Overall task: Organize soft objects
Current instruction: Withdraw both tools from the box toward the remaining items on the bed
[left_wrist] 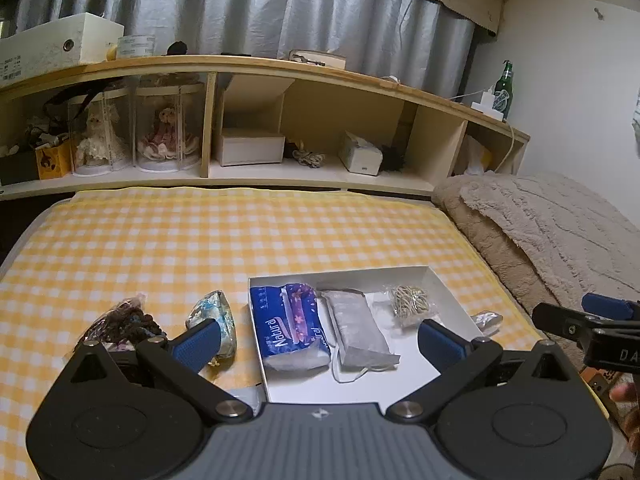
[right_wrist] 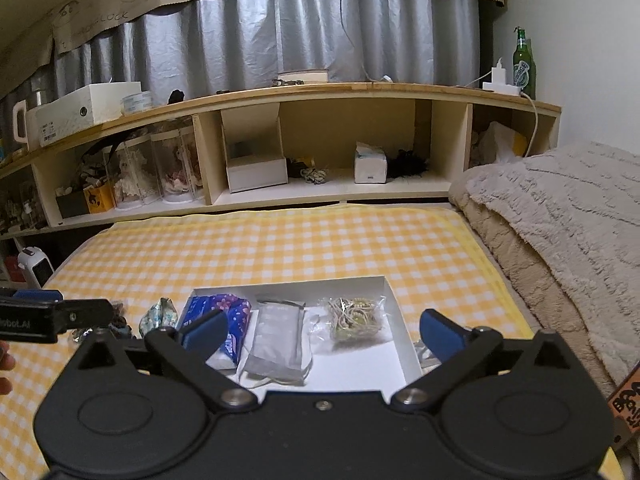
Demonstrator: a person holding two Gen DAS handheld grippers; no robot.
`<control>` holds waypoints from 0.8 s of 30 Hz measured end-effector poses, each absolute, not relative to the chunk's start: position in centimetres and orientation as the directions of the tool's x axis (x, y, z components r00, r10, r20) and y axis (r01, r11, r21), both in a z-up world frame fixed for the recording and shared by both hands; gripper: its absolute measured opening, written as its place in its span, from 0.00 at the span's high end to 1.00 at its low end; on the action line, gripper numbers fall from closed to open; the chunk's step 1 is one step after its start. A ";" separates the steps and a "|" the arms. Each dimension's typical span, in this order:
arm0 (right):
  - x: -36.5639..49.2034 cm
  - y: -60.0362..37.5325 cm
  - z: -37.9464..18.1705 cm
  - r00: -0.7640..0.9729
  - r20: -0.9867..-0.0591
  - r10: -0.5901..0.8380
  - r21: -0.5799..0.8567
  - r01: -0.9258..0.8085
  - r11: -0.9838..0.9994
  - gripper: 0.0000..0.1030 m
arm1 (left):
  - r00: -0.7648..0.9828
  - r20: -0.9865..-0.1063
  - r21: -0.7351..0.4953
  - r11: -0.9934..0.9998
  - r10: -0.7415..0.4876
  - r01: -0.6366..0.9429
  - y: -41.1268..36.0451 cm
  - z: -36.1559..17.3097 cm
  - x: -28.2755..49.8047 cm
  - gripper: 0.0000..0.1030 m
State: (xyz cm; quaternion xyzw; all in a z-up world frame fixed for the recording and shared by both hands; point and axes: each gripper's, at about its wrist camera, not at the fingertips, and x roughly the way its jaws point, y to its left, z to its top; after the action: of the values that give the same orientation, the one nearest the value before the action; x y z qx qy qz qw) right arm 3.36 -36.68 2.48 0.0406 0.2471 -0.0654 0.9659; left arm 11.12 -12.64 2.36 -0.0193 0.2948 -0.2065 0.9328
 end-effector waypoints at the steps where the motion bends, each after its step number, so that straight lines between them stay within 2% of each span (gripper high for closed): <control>1: 3.2 -36.5 2.5 0.870 -0.480 -0.110 0.042 0.148 0.988 0.00 | 0.742 -0.539 -0.159 0.914 -0.398 0.374 -12.5 2.3 11.0 0.00; 7: 2.4 -35.9 2.5 0.875 -0.472 -0.110 0.047 0.150 0.988 0.00 | 0.749 -0.531 -0.149 0.914 -0.396 0.378 -11.5 2.4 10.3 0.00; 15: 2.3 -34.7 2.8 0.860 -0.477 -0.180 0.012 0.211 0.977 0.00 | 0.754 -0.529 -0.143 0.917 -0.388 0.371 -10.0 2.5 10.3 0.00; 24: 3.6 -32.6 1.7 0.857 -0.512 -0.066 0.087 0.128 0.988 0.00 | 0.802 -0.505 -0.142 0.947 -0.320 0.289 -5.4 3.1 11.6 0.00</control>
State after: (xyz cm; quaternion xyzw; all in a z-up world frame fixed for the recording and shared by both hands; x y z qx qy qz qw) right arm 3.56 -32.56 1.66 0.0589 0.2629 -0.0504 0.9617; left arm 11.55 -5.39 3.14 -0.0291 0.2710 -0.1606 0.9486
